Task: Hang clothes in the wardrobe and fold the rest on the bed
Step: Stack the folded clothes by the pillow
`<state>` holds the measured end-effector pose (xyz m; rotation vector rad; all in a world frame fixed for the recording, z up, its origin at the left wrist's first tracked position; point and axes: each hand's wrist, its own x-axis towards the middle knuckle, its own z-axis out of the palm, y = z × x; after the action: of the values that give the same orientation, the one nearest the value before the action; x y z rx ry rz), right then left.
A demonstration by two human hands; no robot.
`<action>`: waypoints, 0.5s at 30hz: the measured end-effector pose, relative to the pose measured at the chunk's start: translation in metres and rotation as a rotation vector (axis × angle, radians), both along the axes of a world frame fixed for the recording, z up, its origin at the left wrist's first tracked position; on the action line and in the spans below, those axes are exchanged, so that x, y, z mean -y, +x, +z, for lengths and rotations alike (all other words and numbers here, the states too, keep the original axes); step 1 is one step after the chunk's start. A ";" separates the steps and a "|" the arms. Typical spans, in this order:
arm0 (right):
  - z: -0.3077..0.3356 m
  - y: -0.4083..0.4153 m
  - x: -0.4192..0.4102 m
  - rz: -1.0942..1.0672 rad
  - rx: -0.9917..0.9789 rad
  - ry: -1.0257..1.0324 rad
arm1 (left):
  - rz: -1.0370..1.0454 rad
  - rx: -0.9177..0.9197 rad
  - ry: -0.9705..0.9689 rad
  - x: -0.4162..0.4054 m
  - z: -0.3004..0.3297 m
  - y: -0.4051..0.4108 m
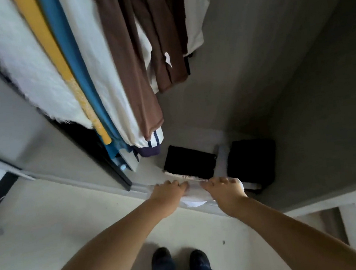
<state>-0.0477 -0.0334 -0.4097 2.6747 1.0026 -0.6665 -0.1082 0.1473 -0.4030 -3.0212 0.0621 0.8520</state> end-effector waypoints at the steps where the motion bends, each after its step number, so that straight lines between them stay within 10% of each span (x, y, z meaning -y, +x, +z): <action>1: -0.020 0.007 -0.006 -0.019 -0.016 -0.006 | -0.020 -0.014 -0.001 -0.007 -0.020 0.010; 15: -0.319 0.184 -0.060 -0.188 0.131 0.207 | -0.283 0.270 0.106 -0.080 -0.317 0.225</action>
<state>0.1367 0.0268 -0.7283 2.9756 0.8343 -0.4330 0.1166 0.2275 -0.7197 -2.8986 0.4165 0.4096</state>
